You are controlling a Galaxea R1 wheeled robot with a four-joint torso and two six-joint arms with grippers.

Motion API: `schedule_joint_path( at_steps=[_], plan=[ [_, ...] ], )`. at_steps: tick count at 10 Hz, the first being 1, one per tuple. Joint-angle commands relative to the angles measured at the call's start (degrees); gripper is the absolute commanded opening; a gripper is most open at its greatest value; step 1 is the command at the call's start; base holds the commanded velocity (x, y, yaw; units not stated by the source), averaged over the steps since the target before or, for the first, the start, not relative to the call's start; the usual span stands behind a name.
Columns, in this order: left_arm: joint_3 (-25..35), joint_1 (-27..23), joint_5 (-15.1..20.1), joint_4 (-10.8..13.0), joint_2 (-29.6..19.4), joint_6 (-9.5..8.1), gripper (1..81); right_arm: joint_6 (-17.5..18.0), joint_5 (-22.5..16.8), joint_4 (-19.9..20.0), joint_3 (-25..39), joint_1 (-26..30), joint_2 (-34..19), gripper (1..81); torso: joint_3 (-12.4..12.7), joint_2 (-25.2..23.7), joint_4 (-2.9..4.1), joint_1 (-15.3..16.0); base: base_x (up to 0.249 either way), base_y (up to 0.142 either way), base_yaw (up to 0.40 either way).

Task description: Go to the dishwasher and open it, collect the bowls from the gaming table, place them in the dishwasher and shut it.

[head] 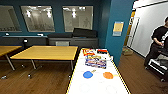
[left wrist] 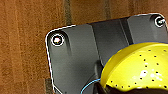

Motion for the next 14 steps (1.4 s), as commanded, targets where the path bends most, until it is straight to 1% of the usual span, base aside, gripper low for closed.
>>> schedule_joint_path(
  at_steps=[1,5,14],
  plan=[
    [-0.25,-3.46,3.37,0.27,-0.16,0.00,1.0,-0.37,-2.32,-0.86,-0.48,2.78,-1.16,1.0,0.00,0.00,0.00,0.02,0.000,0.000,0.000],
    [-0.16,-3.38,3.37,0.19,-0.16,0.00,1.0,-0.46,-2.41,-0.86,-2.06,2.61,0.33,1.0,0.00,0.00,0.00,0.00,0.000,0.000,0.000],
    [-0.08,-2.85,3.28,0.27,-0.25,0.00,1.0,-0.55,-2.32,-1.83,-3.12,2.08,1.66,1.0,0.00,-0.04,0.00,-0.04,-0.090,0.000,0.000]
  ],
)
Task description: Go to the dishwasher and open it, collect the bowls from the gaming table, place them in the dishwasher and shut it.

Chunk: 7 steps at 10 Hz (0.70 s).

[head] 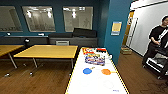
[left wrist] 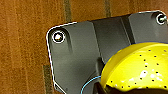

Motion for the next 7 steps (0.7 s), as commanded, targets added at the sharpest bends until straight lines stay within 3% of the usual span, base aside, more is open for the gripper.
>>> schedule_joint_path(
  at_steps=[1,7],
  plan=[
    [-0.11,-3.49,3.40,0.27,0.08,0.08,1.0,-0.19,-2.23,-0.90,-0.49,2.91,-1.40,1.0,0.00,0.00,0.00,0.00,-0.104,0.000,0.000],
    [-0.11,-3.49,3.40,0.36,-0.27,0.17,1.0,-0.11,-2.23,-0.82,-0.49,3.00,-1.32,1.0,0.00,-0.02,0.00,-0.02,-0.104,0.000,0.000]
  ],
)
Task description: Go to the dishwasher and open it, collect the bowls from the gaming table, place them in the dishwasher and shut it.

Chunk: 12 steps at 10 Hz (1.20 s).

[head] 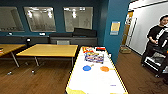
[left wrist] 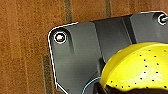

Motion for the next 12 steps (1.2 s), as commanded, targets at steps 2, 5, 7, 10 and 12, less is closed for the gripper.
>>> schedule_joint_path(
  at_steps=[2,5,7,10,12],
  plan=[
    [-0.14,-3.31,3.48,0.36,0.06,0.17,1.0,-0.11,-2.28,-0.67,0.03,2.83,-1.42,1.0,0.00,0.00,0.00,0.00,-0.103,0.000,0.000],
    [-0.14,-3.22,3.48,0.36,-0.03,0.17,1.0,-0.11,-2.28,-0.49,-0.05,2.84,-1.59,1.0,0.00,0.00,0.00,0.00,-0.104,0.000,0.000],
    [-0.14,-3.22,3.47,0.27,-0.11,0.17,1.0,-0.11,-2.28,-0.49,-0.14,2.92,-1.50,1.0,0.00,0.00,0.00,0.00,-0.105,0.000,0.000],
    [-0.14,-3.04,2.78,0.27,-0.20,0.17,1.0,-0.11,-2.28,-0.58,-0.14,2.75,-1.41,1.0,0.00,0.00,0.00,0.00,-0.111,0.000,0.000],
    [-0.14,-2.95,2.60,0.27,-0.20,0.17,1.0,-0.11,-2.28,-0.67,-0.40,2.75,-1.15,1.0,0.02,0.00,0.00,-0.02,-0.115,0.000,0.000]
  ],
)
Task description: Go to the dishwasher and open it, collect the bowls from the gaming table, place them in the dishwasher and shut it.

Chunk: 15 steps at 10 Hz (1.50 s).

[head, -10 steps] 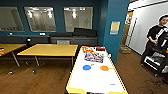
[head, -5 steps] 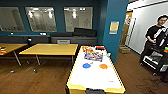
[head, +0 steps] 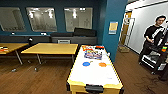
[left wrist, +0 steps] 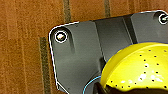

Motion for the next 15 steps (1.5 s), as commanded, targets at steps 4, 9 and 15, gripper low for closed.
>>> schedule_joint_path(
  at_steps=[4,9,15],
  plan=[
    [-0.16,-3.39,3.18,0.36,-0.07,0.16,1.0,-0.11,-2.25,-0.78,-0.67,2.73,-0.77,1.0,0.00,-0.02,0.00,-0.02,-0.115,0.000,0.000],
    [-0.16,-3.21,3.18,0.36,-0.07,0.25,1.0,-0.11,-2.25,-2.27,-1.11,2.64,-0.42,1.0,0.00,0.00,0.00,0.00,-0.115,0.000,0.000],
    [-0.16,-3.21,3.27,0.63,-0.25,0.33,1.0,-0.11,-3.48,-5.62,-11.13,2.64,4.32,1.0,0.00,-0.05,0.00,-0.09,-0.029,0.000,0.000]
  ],
)
